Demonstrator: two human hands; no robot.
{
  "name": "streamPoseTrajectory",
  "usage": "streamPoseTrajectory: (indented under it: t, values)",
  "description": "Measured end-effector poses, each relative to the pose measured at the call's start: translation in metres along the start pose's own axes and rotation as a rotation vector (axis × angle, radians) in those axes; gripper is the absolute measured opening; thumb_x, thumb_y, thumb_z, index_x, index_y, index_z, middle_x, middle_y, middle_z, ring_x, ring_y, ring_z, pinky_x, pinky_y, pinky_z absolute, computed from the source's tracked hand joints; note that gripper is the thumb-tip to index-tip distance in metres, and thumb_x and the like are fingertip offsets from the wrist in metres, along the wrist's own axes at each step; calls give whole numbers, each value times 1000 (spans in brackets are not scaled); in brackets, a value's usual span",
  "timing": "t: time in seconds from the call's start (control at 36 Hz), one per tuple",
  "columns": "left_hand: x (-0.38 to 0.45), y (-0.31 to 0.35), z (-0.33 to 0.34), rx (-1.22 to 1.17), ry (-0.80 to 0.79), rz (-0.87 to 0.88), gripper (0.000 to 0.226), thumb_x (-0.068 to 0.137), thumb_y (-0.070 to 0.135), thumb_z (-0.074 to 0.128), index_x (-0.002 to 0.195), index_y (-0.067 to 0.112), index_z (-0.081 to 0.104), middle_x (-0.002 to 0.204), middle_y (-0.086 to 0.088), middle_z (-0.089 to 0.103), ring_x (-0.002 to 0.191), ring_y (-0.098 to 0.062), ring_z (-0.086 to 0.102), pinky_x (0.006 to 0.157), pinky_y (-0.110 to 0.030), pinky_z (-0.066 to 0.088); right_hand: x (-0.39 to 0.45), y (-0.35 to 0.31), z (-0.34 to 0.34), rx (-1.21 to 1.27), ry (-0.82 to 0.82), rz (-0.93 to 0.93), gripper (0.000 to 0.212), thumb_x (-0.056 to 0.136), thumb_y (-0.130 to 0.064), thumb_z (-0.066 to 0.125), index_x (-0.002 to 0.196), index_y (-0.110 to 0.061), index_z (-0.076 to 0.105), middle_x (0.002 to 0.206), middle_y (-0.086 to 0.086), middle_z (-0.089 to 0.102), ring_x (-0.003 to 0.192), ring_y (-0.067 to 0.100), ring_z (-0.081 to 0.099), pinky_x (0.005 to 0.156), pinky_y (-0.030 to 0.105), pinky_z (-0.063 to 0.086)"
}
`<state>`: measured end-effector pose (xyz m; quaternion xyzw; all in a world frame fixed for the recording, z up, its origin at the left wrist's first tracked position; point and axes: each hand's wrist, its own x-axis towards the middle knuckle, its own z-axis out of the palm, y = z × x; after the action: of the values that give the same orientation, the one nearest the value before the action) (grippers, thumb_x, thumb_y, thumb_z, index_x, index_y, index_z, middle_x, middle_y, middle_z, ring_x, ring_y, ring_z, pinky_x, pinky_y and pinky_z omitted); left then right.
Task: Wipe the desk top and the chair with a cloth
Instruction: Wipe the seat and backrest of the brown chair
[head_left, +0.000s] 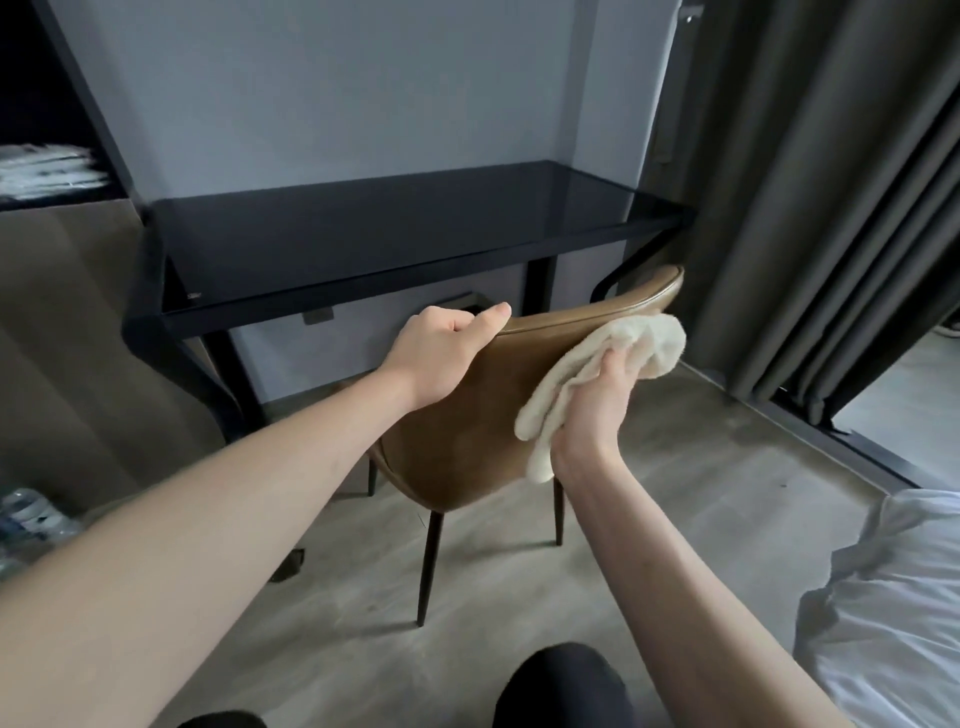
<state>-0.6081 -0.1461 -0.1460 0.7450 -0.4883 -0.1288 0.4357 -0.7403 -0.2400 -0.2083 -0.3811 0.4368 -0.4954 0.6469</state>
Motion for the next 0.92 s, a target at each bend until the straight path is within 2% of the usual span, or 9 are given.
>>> streamPoseTrajectory:
  t: [0.14, 0.19, 0.31, 0.39, 0.44, 0.5, 0.58, 0.72, 0.92]
  values:
    - [-9, -18, -15, -17, -10, 2, 74, 97, 64, 43, 66, -2, 32, 59, -10, 35, 58, -19, 43, 66, -36, 36, 5, 3, -8, -42, -22, -205, 59, 109, -50, 32, 164, -37, 17, 164, -7, 32, 147, 13, 32, 116, 34, 26]
    - [-12, -24, -21, -38, -14, 2, 79, 94, 67, 43, 69, -7, 34, 62, -19, 37, 61, -26, 44, 67, -38, 36, 30, 5, -4, -21, 40, -115, 68, 102, -65, 26, 164, -36, 21, 162, -4, 36, 148, 17, 34, 117, 39, 27]
    - [-14, -25, -26, -64, -2, 21, 83, 89, 70, 41, 68, -10, 34, 66, -31, 39, 63, -39, 44, 66, -39, 37, 69, 21, -4, -14, 43, 100, 78, 89, -79, 26, 145, -32, 53, 134, -5, 63, 122, 17, 56, 101, 38, 35]
    - [-10, -23, -26, -85, -25, 29, 82, 92, 67, 40, 67, -10, 37, 66, -32, 40, 66, -46, 45, 66, -44, 38, 88, 48, -10, -36, 30, 214, 101, 72, -87, 24, 151, -28, 48, 149, 0, 54, 133, 25, 51, 115, 47, 32]
    - [-8, -23, -25, -98, -28, 39, 79, 93, 65, 42, 66, -9, 32, 64, -30, 35, 62, -45, 40, 64, -45, 35, 105, 71, -17, -39, 47, 304, 100, 78, -83, 24, 153, -20, 45, 152, 9, 51, 138, 32, 47, 120, 53, 30]
    - [-7, -25, -25, -107, -27, 39, 76, 92, 63, 43, 66, -7, 28, 63, -29, 30, 62, -45, 34, 62, -44, 32, 103, 89, -20, -20, 45, 384, 76, 100, -64, 24, 153, -14, 43, 148, 8, 51, 137, 30, 48, 120, 48, 33]
    - [-8, -27, -23, -113, -31, 37, 76, 91, 63, 44, 66, -6, 26, 64, -29, 29, 62, -44, 31, 62, -40, 31, 86, 99, -22, 29, -16, 281, 50, 111, -40, 31, 151, -14, 45, 136, 5, 58, 116, 25, 60, 105, 49, 49]
    - [-9, -24, -25, -122, -24, 64, 74, 91, 64, 43, 66, -5, 26, 64, -28, 29, 59, -29, 31, 61, -37, 31, 92, 78, -26, 73, 38, 461, 63, 91, -66, 43, 132, -22, 61, 137, 10, 60, 124, 32, 54, 111, 53, 38]
    - [-14, -21, -29, -107, -42, 38, 70, 92, 63, 42, 64, 0, 28, 60, -12, 31, 57, -19, 36, 63, -32, 33, 66, 5, -14, 92, -5, 312, 82, 93, -79, 37, 156, -27, 42, 162, 8, 38, 149, 25, 35, 125, 50, 21]
